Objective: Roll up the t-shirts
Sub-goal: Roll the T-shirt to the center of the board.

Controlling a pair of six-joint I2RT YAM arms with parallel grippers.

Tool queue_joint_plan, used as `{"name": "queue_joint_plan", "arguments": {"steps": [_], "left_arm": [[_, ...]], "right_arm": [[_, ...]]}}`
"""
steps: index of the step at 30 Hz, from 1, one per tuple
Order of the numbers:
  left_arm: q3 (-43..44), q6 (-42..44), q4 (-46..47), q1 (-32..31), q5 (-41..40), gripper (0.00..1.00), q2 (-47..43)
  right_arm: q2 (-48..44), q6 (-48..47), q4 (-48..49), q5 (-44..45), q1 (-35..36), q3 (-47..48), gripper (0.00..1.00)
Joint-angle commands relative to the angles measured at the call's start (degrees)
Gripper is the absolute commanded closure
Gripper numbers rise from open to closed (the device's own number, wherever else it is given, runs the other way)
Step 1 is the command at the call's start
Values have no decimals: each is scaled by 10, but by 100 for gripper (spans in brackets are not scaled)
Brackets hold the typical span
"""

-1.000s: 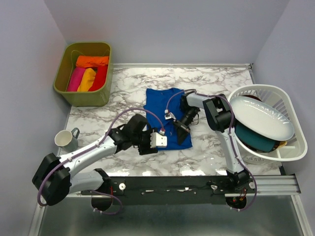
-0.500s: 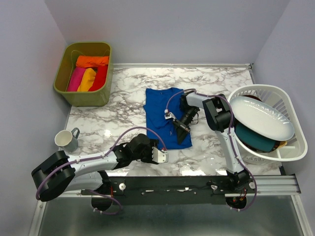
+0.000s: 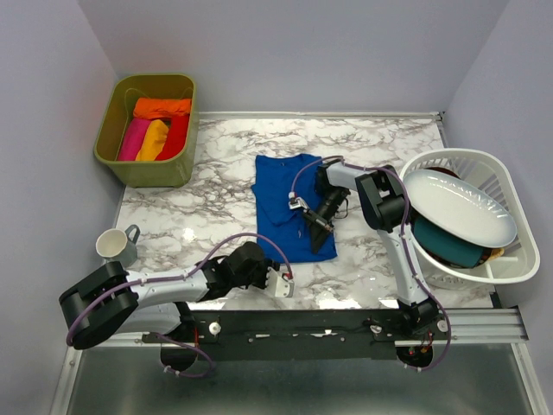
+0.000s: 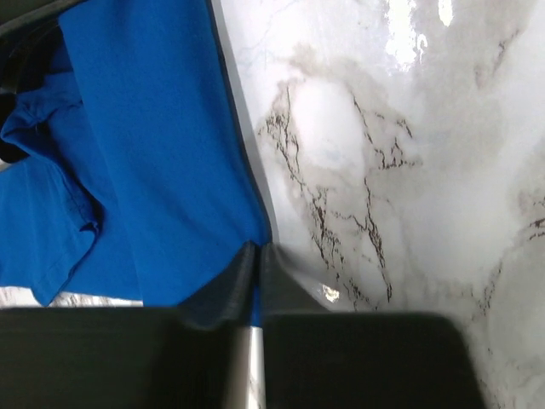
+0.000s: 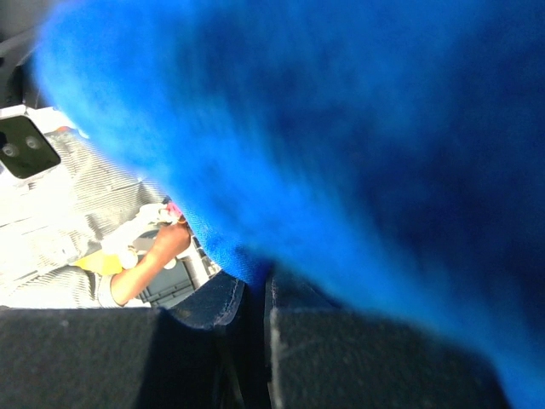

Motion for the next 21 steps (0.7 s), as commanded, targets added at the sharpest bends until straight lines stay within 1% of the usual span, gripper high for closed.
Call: {"name": "queue_joint_plan", "arguments": {"steps": [1, 2, 5, 6, 7, 8, 9, 12, 13, 14, 15, 16, 18, 19, 20, 21], "left_arm": [[14, -10, -65, 3, 35, 99, 31], [23, -14, -74, 8, 47, 99, 39], [57, -21, -139, 28, 89, 100, 50], [64, -16, -170, 39, 106, 100, 51], [80, -17, -185, 45, 123, 100, 51], [89, -21, -193, 49, 140, 100, 53], [98, -23, -220, 52, 156, 100, 55], [135, -23, -262, 63, 205, 100, 64], [151, -28, -267, 66, 213, 100, 65], [160, -28, -273, 66, 215, 100, 72], [171, -25, -300, 69, 232, 100, 77], [189, -17, -316, 74, 246, 100, 82], [208, -10, -351, 91, 279, 100, 97], [231, -10, -366, 98, 292, 100, 104], [243, -13, -380, 112, 306, 100, 117], [258, -19, -407, 123, 325, 100, 126]], "right_arm": [[54, 14, -13, 62, -2, -4, 79], [47, 11, -13, 64, -2, -7, 70], [11, -16, -9, 52, -8, -27, 49], [-28, -21, -8, 47, -11, -33, 46], [-46, -20, 4, 43, -19, -37, 43], [-72, -11, 12, 41, -23, -46, 30], [-115, -12, 18, 39, -26, -50, 1], [-186, -3, 68, 54, -42, -64, 0], [-237, 3, 112, 65, -49, -72, 0], [-261, 11, 137, 86, -52, -84, 0], [-292, 12, 166, 96, -55, -124, 0], [-351, 12, 236, 104, -57, -150, 0], [-420, 11, 310, 112, -59, -215, 0], [-449, 6, 375, 111, -59, -278, 0], [-519, 5, 415, 108, -58, -322, 0], [-558, 9, 460, 106, -58, -364, 0]]}}
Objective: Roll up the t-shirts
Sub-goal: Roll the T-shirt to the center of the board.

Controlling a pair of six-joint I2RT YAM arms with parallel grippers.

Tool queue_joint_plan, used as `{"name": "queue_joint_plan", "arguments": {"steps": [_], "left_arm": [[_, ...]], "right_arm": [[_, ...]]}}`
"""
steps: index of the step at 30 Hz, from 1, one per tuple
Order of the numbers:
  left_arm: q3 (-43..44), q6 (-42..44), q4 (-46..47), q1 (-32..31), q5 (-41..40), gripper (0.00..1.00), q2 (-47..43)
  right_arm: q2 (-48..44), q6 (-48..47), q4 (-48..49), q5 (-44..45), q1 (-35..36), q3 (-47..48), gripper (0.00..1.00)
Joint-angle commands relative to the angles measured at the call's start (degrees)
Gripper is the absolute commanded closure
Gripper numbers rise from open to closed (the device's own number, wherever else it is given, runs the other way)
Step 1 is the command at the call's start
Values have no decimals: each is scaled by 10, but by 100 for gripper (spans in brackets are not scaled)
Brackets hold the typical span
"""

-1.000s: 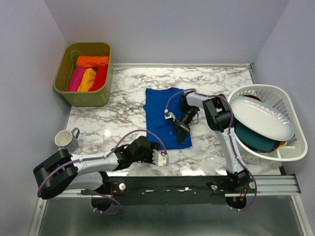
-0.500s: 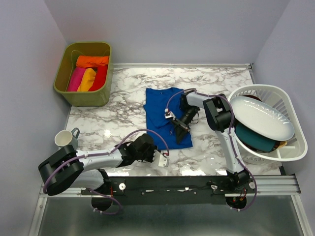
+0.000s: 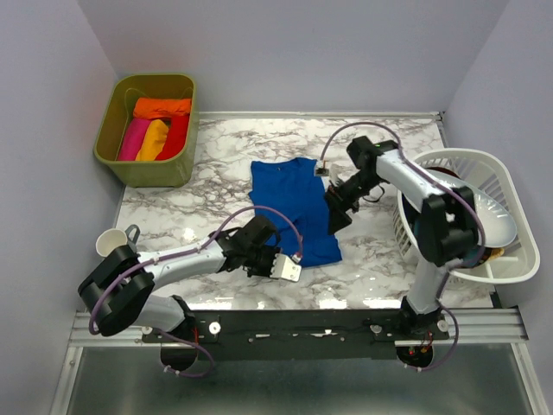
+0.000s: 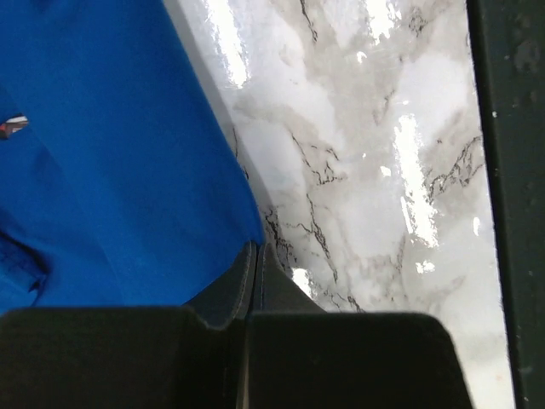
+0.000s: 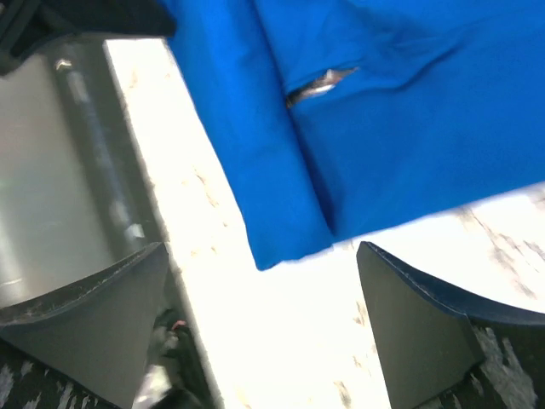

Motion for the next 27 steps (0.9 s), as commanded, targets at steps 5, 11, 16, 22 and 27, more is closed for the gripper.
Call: {"name": "queue_joint_plan", "arguments": {"steps": [5, 11, 16, 22, 27], "left_arm": [[131, -58, -157, 90, 213, 100, 73], [183, -62, -199, 120, 280, 100, 104], [210, -45, -241, 135, 306, 100, 132], [219, -42, -246, 160, 324, 100, 137], [229, -46, -252, 187, 345, 100, 140]], "right_arm": [[-412, -38, 551, 98, 75, -476, 0], [-499, -72, 637, 157, 177, -569, 0], [-471, -100, 686, 167, 208, -592, 0], [-401, -138, 699, 191, 236, -588, 0], [-364, -177, 696, 208, 243, -584, 0]]}}
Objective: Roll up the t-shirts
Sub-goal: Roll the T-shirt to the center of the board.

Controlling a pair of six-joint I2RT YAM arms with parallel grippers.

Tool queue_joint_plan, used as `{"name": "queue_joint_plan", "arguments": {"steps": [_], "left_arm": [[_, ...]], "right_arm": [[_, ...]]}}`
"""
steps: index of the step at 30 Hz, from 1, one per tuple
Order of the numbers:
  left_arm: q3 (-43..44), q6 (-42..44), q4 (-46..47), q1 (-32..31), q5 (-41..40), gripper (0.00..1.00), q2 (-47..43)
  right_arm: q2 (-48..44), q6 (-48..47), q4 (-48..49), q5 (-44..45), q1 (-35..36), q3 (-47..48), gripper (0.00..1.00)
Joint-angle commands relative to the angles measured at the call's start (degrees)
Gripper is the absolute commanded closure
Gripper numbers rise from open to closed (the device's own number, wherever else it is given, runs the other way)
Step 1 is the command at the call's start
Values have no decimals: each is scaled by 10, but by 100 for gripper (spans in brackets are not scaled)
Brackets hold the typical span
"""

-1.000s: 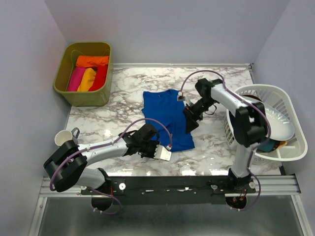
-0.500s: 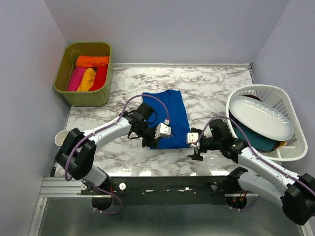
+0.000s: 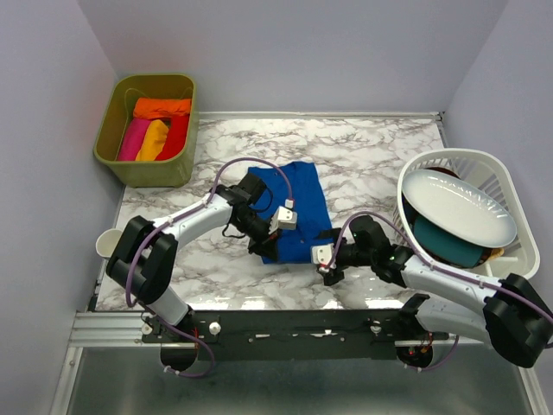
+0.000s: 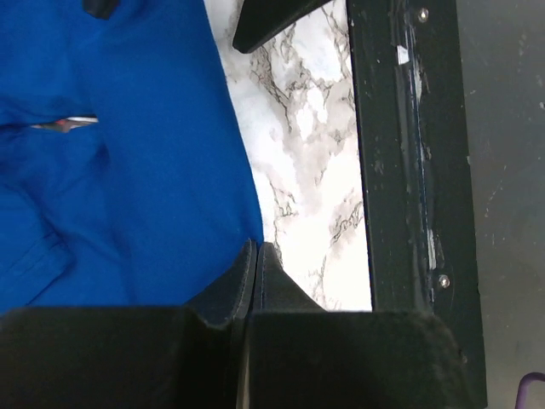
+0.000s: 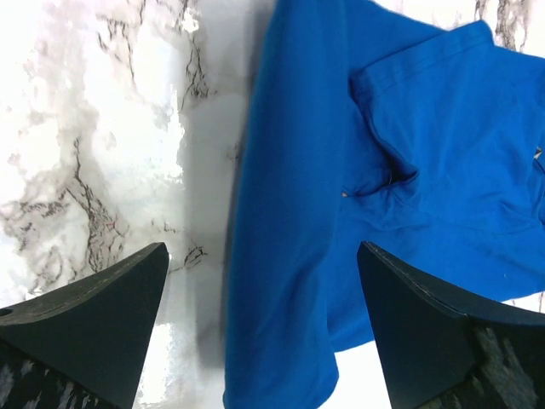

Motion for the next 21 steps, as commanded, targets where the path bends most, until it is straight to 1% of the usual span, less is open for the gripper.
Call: {"name": "queue_joint_plan", "arguments": {"steps": [1, 3, 4, 7, 8, 10, 11, 12, 13, 14, 15, 16, 17, 18, 19, 20, 21], "left_arm": [[25, 6, -25, 26, 59, 100, 8], [30, 17, -45, 29, 71, 100, 15], [34, 31, -52, 33, 72, 100, 17], [30, 47, -71, 42, 76, 100, 26], [28, 51, -72, 49, 74, 100, 28], [22, 54, -72, 53, 61, 93, 24], [18, 61, -72, 57, 55, 90, 18], [14, 57, -62, 57, 33, 84, 10], [-3, 49, -48, 57, 20, 67, 1], [-15, 42, -29, 57, 7, 60, -31], [-31, 20, 21, 57, -12, 52, -51], [-47, 12, 49, 56, -48, 2, -74], [-88, -6, 85, 53, -82, 1, -125], [-114, -38, 169, 43, -110, 1, -153], [-138, -49, 208, 38, -147, 1, -180], [-185, -61, 243, 33, -164, 1, -226], [-204, -70, 294, 25, -179, 1, -239]], "right_arm": [[25, -53, 30, 34, 9, -8, 0], [48, -54, 55, 54, 12, -8, 2], [59, -52, 60, 60, 12, -4, 5], [90, -37, 70, 81, 12, 18, 25], [96, -34, 63, 85, 12, 25, 44], [107, -30, 48, 87, 12, 44, 65], [114, -31, 38, 88, 12, 48, 78], [117, -31, 32, 88, 11, 52, 83], [121, -30, 26, 87, 12, 60, 86], [127, -24, 13, 85, 12, 65, 89], [128, -23, 4, 82, 12, 71, 89], [128, -20, -5, 78, 12, 75, 90], [128, -16, -23, 73, 10, 86, 91], [129, -12, -30, 71, 10, 91, 91], [132, -11, -31, 70, 10, 96, 91], [133, -3, -50, 70, 10, 103, 91], [141, -2, -53, 71, 10, 106, 91]]}}
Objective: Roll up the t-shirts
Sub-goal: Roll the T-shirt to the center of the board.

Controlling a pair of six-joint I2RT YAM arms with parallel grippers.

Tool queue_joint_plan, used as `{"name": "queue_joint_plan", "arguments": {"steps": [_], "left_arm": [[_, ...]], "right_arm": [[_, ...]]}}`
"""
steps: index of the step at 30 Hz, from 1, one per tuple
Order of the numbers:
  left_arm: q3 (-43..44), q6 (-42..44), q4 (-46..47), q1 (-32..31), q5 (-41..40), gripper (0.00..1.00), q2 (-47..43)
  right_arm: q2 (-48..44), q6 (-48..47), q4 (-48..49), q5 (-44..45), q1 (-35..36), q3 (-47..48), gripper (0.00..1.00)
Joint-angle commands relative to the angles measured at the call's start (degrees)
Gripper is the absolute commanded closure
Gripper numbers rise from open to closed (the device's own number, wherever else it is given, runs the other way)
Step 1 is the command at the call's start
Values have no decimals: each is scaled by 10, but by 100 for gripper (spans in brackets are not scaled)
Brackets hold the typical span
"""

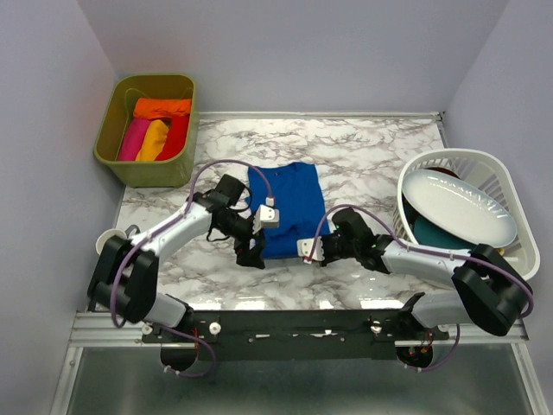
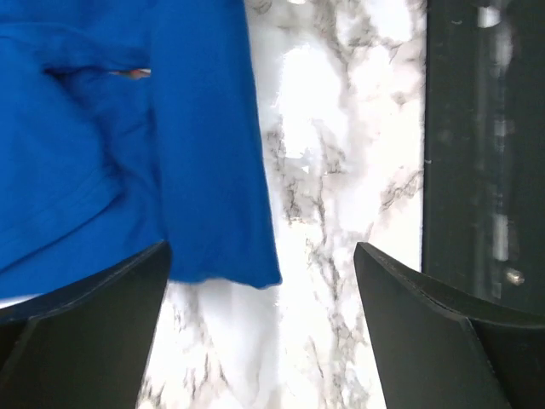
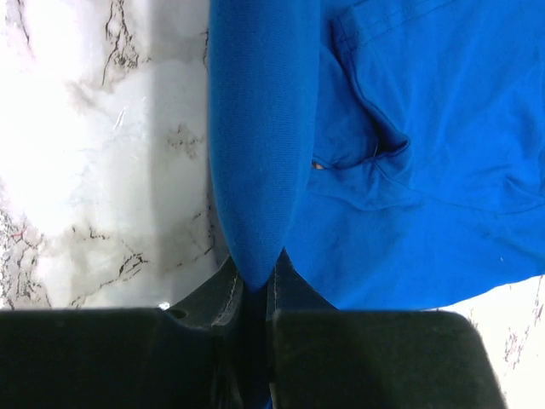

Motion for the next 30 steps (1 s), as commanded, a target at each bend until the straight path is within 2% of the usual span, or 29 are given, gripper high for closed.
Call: {"name": "queue_joint_plan", "arguments": {"steps": [1, 5, 6, 11, 15, 18, 22, 27, 28, 30], "left_arm": [[-107, -73, 226, -43, -133, 1, -124], [-131, -98, 253, -88, -166, 1, -112], [-137, -105, 287, -96, -188, 1, -112], [-136, -105, 303, -143, -246, 1, -88], [-129, -85, 288, -158, -273, 9, -64], [-143, -72, 286, -158, -293, 18, -50], [-145, -75, 266, -155, -272, 43, -54], [-99, -88, 221, -148, -213, 59, -45], [-93, -85, 198, -147, -205, 70, -44], [-67, -81, 150, -143, -176, 81, -29]], "right_arm": [[18, 22, -50, -2, 2, 35, 90], [23, 23, -58, -1, 2, 36, 89], [22, 23, -59, -4, 2, 36, 89], [16, 36, -64, -5, 2, 37, 89], [9, 39, -62, -8, 2, 35, 89], [4, 40, -63, -10, 2, 32, 89], [1, 37, -69, -13, 2, 31, 88], [5, 32, -95, -30, 2, 43, 87], [7, 30, -105, -35, 2, 55, 87], [9, 26, -149, -62, 2, 68, 87]]}}
